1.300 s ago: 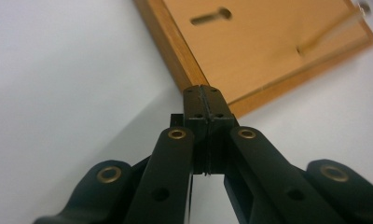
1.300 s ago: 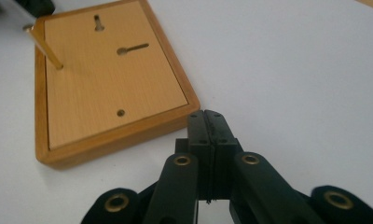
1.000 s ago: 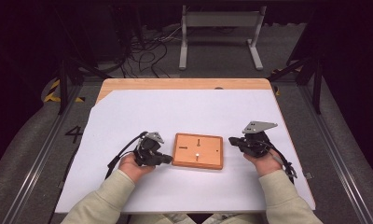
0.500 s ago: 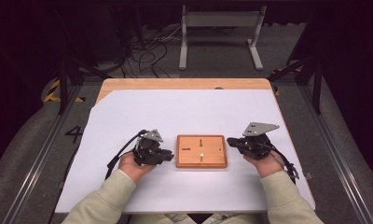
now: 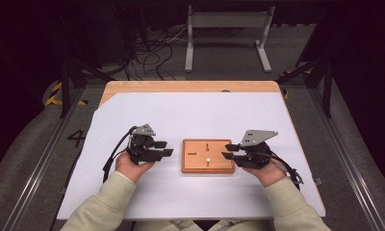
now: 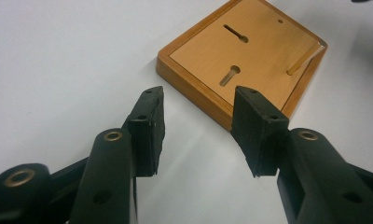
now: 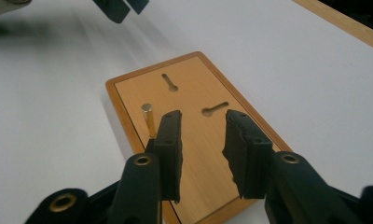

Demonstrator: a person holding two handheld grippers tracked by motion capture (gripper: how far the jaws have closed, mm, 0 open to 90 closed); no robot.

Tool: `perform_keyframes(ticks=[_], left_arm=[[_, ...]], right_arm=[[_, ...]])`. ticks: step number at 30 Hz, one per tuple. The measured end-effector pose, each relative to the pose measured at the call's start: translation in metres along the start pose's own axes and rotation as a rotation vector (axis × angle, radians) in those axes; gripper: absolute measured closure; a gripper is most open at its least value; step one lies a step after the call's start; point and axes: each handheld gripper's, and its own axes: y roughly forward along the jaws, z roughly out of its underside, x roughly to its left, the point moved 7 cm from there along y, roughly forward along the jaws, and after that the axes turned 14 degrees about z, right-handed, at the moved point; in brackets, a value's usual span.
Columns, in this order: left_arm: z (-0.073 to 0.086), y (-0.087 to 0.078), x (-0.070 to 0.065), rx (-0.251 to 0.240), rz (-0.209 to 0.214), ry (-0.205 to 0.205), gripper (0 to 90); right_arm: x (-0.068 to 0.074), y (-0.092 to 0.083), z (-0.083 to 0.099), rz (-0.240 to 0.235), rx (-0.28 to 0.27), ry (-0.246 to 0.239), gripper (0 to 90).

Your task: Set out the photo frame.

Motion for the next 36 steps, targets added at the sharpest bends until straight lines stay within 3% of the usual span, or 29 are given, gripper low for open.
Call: perform_keyframes(ticks=[8, 15, 22, 36], left_arm=[[-0.001, -0.002, 0.003, -0.016, -0.009, -0.036, 46.3], [-0.001, -0.005, 0.006, -0.020, -0.016, -0.038, 44.1], [0.001, -0.001, 0.004, -0.006, -0.007, -0.015, 42.9], [0.002, 0.006, 0.007, 0.022, 0.001, -0.034, 41.5]], right_arm=[[0.022, 0.016, -0.003, -0.079, 0.053, -0.037, 57.2], [0.033, 0.032, -0.002, -0.112, 0.073, -0.063, 56.1], [0.039, 0.048, 0.005, -0.111, 0.104, -0.076, 66.9], [0.047, 0.062, 0.006, -0.097, 0.125, -0.146, 81.5]])
